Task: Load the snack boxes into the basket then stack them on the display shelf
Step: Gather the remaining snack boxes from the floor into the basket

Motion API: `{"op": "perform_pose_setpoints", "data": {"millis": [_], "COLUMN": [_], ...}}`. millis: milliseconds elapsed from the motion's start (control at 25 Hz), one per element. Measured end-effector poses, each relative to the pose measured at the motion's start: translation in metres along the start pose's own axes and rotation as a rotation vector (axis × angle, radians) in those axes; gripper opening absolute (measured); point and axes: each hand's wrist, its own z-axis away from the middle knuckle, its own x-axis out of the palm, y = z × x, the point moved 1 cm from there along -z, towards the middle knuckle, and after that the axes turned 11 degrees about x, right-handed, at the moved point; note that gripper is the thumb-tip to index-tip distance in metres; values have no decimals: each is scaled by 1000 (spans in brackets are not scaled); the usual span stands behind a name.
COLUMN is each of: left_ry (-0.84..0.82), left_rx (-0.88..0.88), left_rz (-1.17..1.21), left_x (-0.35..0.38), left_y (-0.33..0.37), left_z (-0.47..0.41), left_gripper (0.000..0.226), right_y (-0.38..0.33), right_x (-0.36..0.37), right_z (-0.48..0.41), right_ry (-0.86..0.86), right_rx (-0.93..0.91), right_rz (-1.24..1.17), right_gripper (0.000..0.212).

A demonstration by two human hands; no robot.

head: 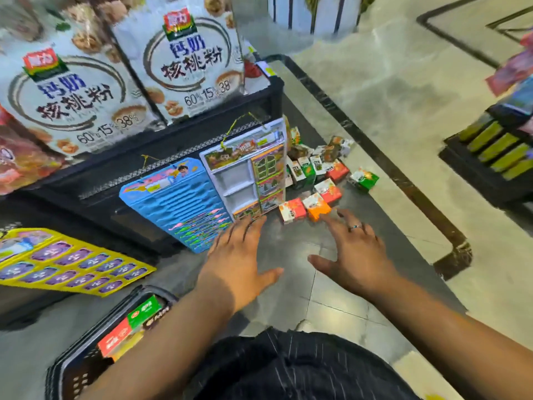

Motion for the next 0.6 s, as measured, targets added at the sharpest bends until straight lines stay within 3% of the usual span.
{"op": "perform_pose_setpoints", "data": {"millis": [280, 600], "left_ry": [-104, -197], "left_rx": [81, 43], "left_rz": [-2, 55], "left_x": [13, 65], "left_y": [23, -26], "left_z": [-105, -265], "left_gripper": [97, 95], "right_y": [59, 74], "right_x": [-23, -23], "right_z": [-74, -230], "right_ry": [-14, -137], "right_rx": [131, 261], "right_rz": [-56, -37], "right_gripper": [90, 96]}}
